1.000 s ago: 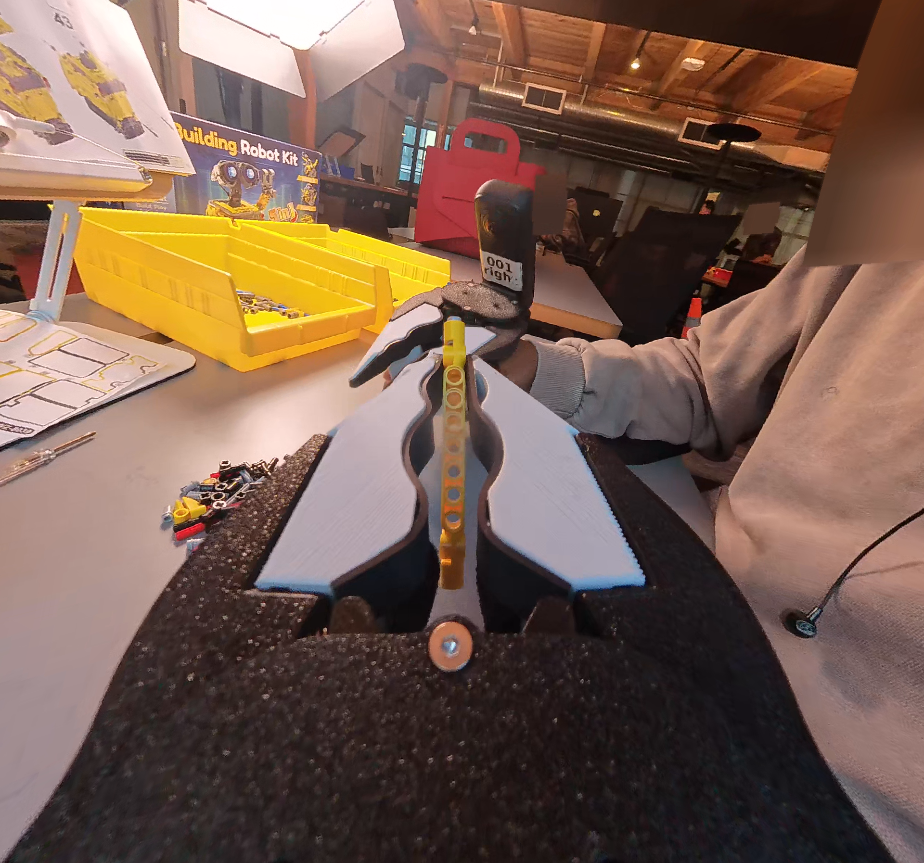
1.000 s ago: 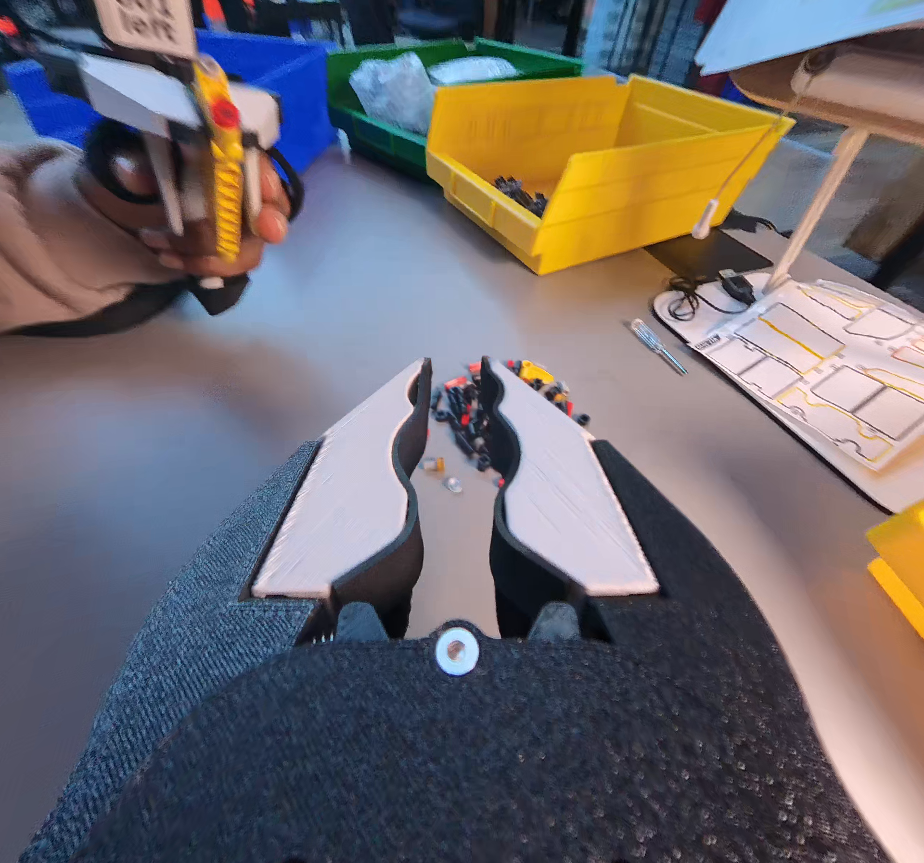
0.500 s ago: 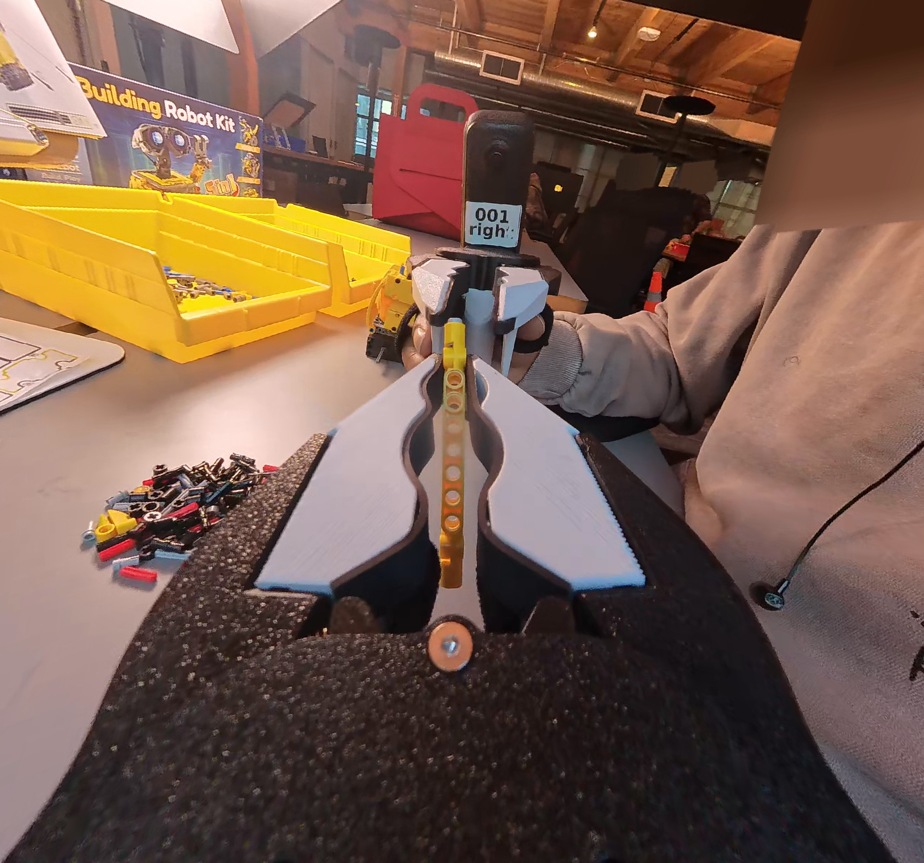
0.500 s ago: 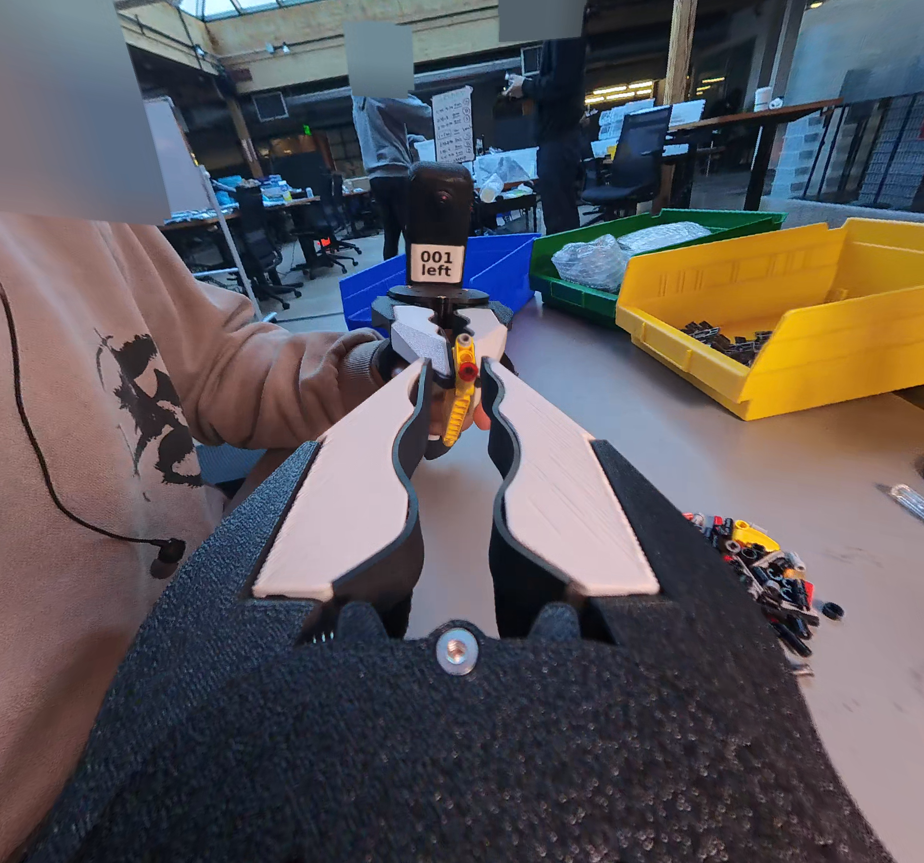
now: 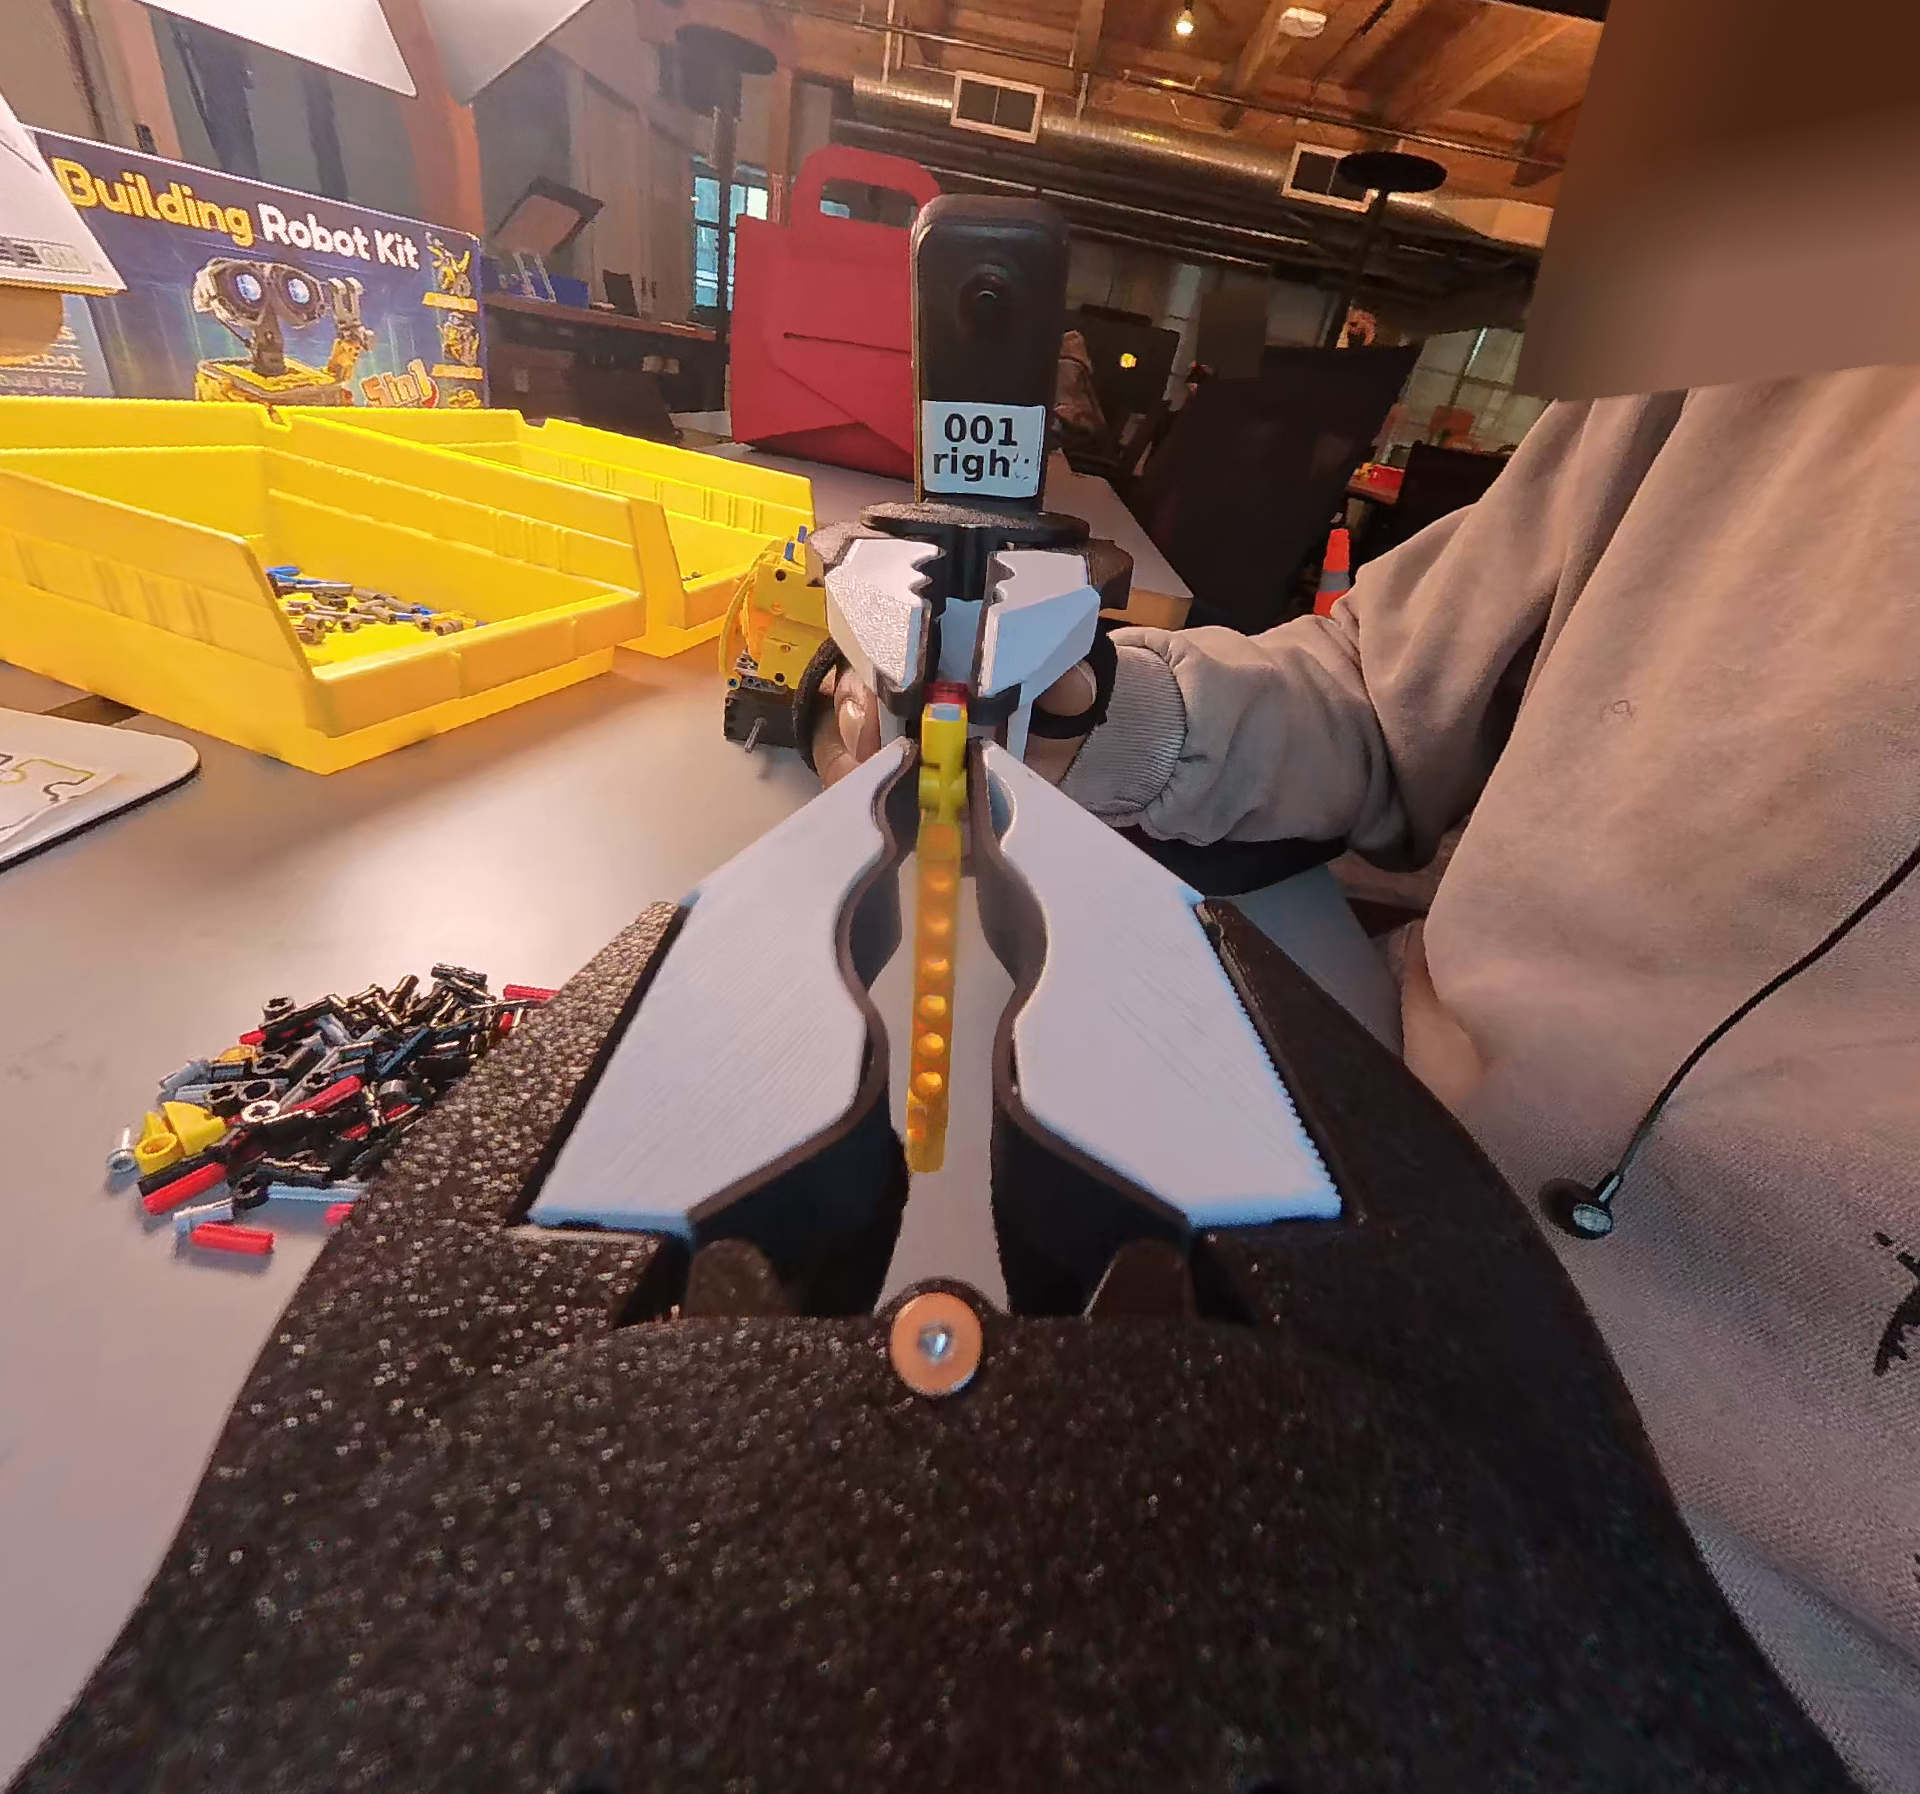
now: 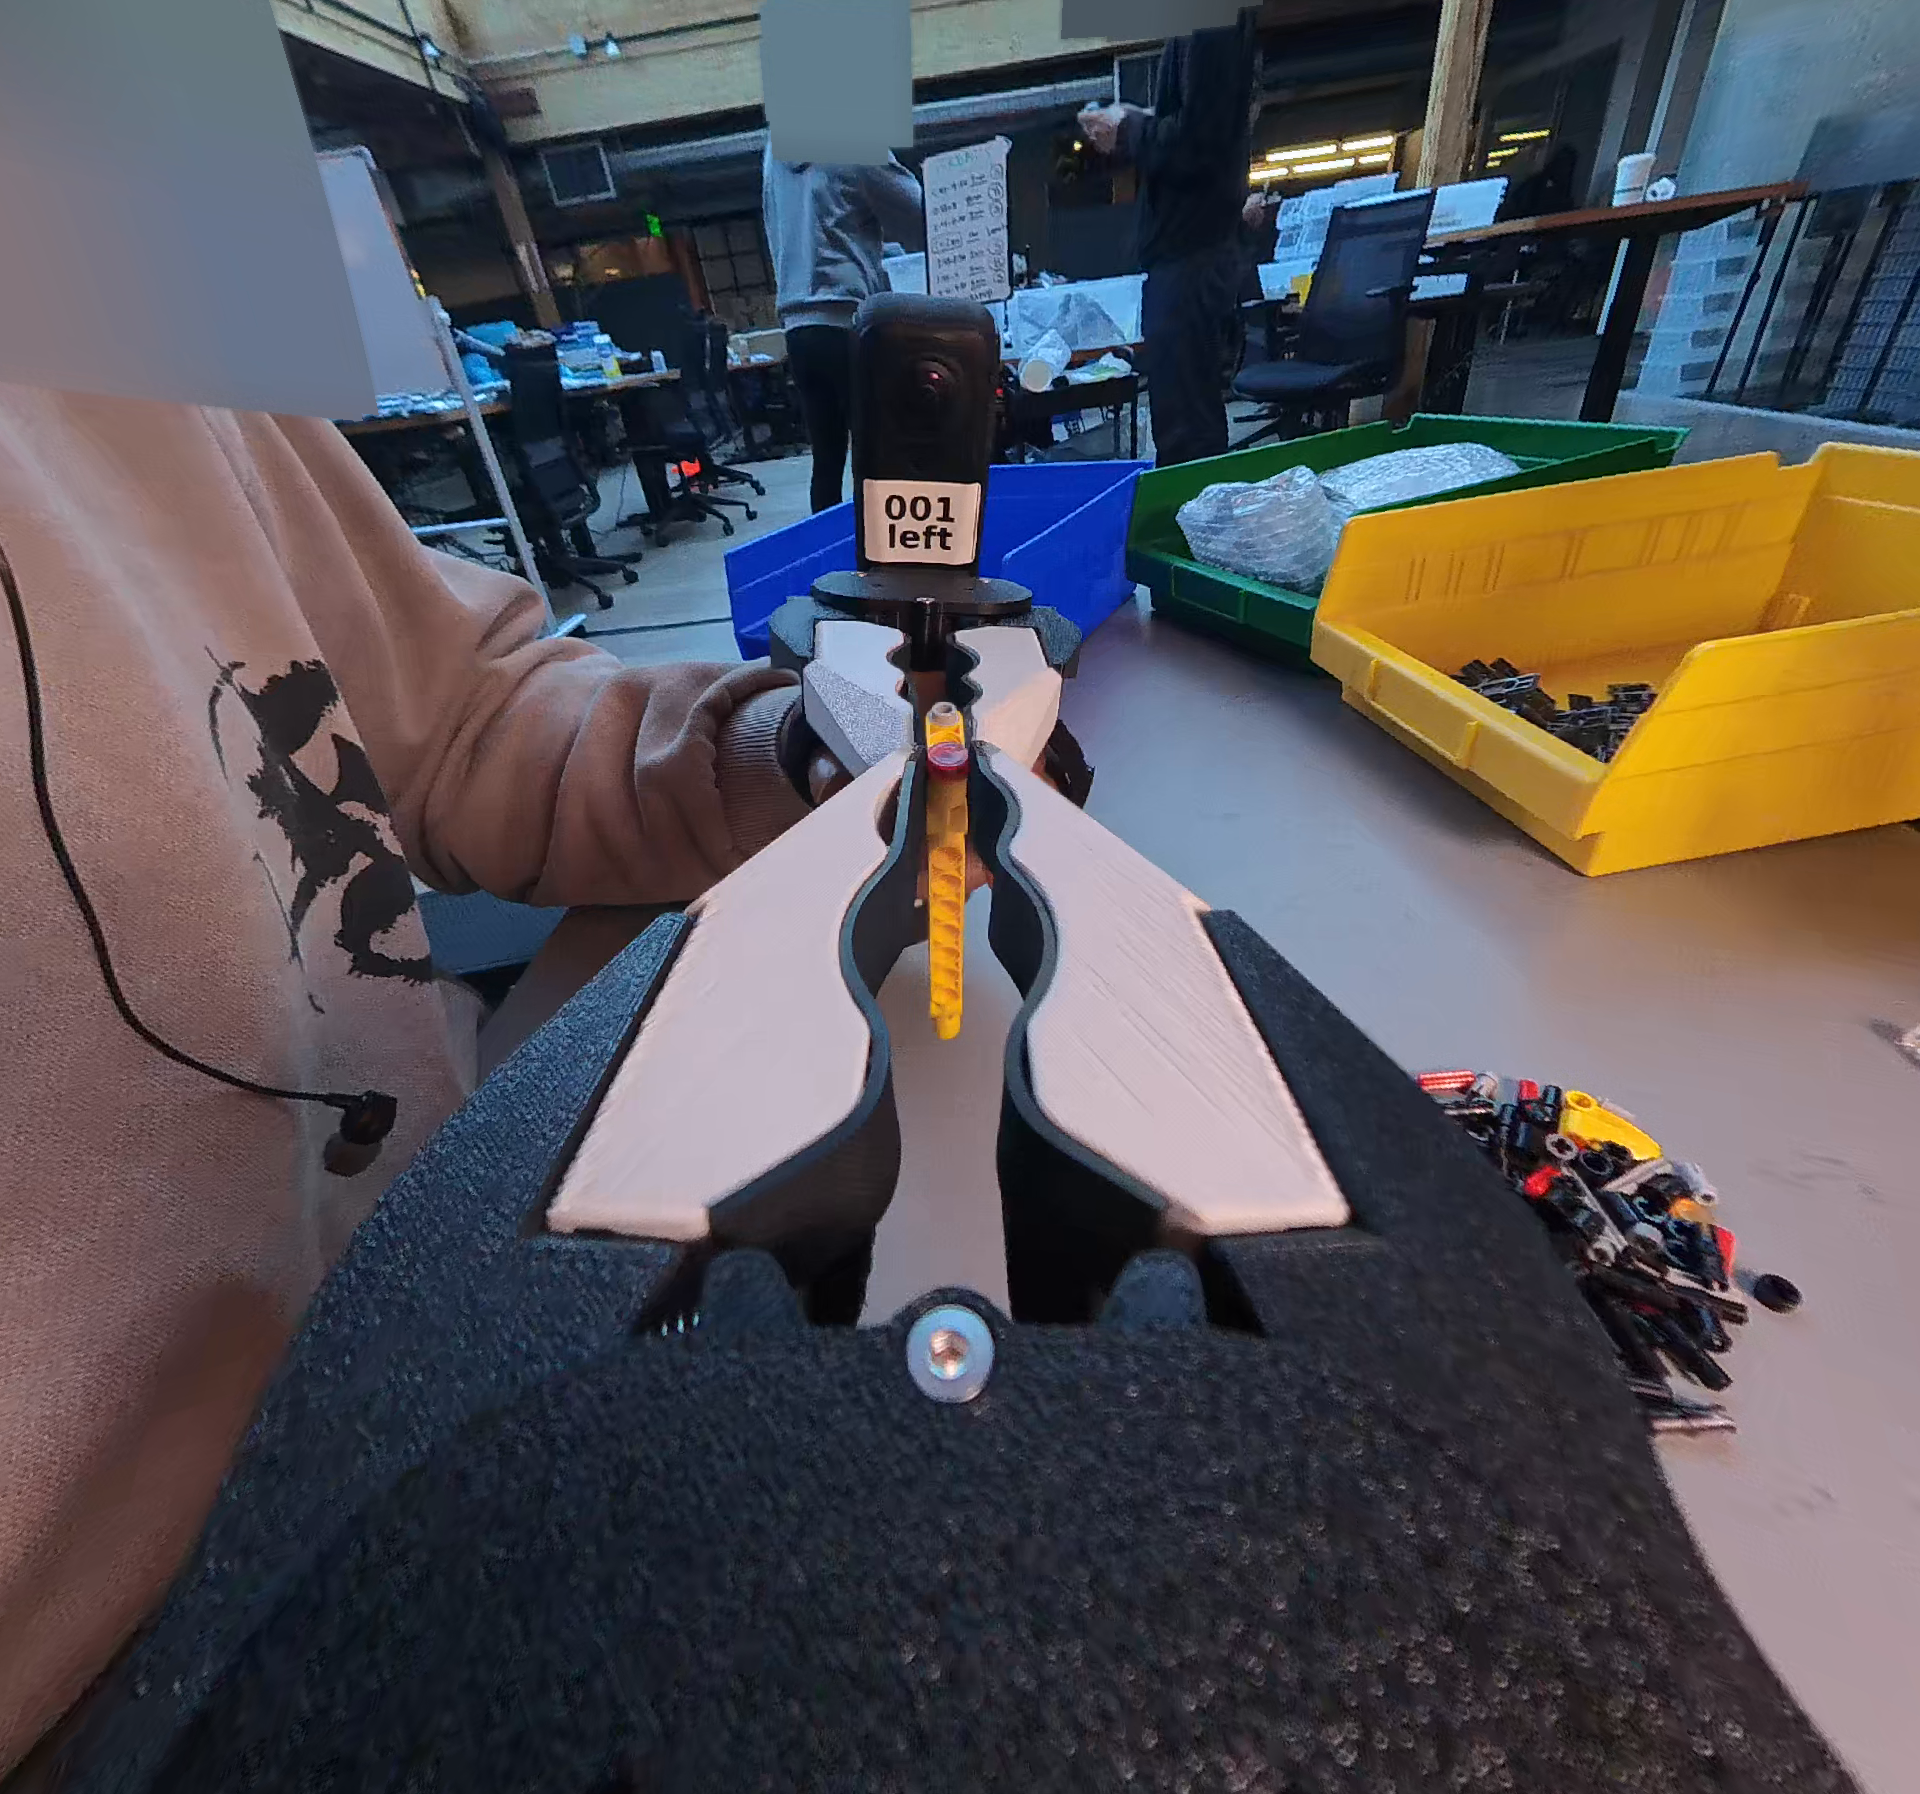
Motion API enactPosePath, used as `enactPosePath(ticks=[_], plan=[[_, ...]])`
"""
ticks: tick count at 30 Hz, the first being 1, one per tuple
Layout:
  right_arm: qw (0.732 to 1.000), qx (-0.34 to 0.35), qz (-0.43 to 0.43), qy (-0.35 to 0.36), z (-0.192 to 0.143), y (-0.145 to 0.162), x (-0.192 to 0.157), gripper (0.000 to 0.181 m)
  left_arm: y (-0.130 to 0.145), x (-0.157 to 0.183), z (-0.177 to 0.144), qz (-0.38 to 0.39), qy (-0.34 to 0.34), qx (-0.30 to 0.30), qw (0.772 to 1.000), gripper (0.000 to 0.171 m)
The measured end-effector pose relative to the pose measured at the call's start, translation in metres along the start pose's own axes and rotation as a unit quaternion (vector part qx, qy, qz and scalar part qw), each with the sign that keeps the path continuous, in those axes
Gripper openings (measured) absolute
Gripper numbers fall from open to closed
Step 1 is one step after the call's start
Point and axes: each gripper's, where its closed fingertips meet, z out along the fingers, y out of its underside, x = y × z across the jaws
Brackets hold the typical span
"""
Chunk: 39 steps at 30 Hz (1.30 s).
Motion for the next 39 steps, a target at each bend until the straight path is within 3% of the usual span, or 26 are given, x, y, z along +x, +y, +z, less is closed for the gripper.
enactPosePath(ticks=[7,13,14,15,16,18,19,20,24,31,39], plan=[[1.0,-0.014,-0.001,-0.005,0.001,0.002,-0.006,0.006,0.003,0.004,0.002,0.022,-0.003,-0.032,0.999,0.007],[0.992,0.082,0.09,-0.025,0.0,-0.017,-0.004,0.003,-0.013,0.004,0.006,0.026,-0.011,-0.011,1.0,0.008],[0.99,0.098,0.095,-0.031,-0.001,-0.023,-0.004,0.007,-0.002,0.0,0.007,0.029,-0.023,-0.05,0.998,0.007],[0.957,0.239,0.153,-0.063,-0.026,-0.074,0.0,0.005,0.045,-0.01,0.006,0.052,-0.048,-0.158,0.985,0.007],[0.939,0.305,0.143,-0.076,-0.055,-0.111,0.006,0.004,0.055,-0.002,0.01,0.004,-0.032,-0.147,0.989,0.007],[0.968,0.252,0.003,0.005,-0.074,-0.131,0.005,0.001,0.003,0.008,0.011,0.015,-0.023,-0.043,0.999,0.007],[0.97,0.243,-0.015,0.018,-0.077,-0.133,0.001,0.0,-0.017,0.004,0.007,0.011,-0.024,-0.011,1.0,0.007],[0.972,0.232,-0.012,0.024,-0.075,-0.127,0.001,0.0,-0.022,0.001,0.006,-0.007,-0.016,-0.004,1.0,0.007],[0.989,0.14,0.024,0.042,-0.052,-0.073,0.017,0.001,0.0,-0.006,0.005,-0.046,-0.02,-0.025,0.998,0.007],[0.996,0.064,0.047,0.052,-0.034,-0.026,0.039,0.002,0.005,-0.01,0.0,-0.051,-0.035,-0.033,0.998,0.007],[0.997,0.038,0.037,0.06,-0.029,-0.008,0.043,0.002,0.005,-0.012,-0.002,-0.051,-0.042,-0.034,0.997,0.007]])
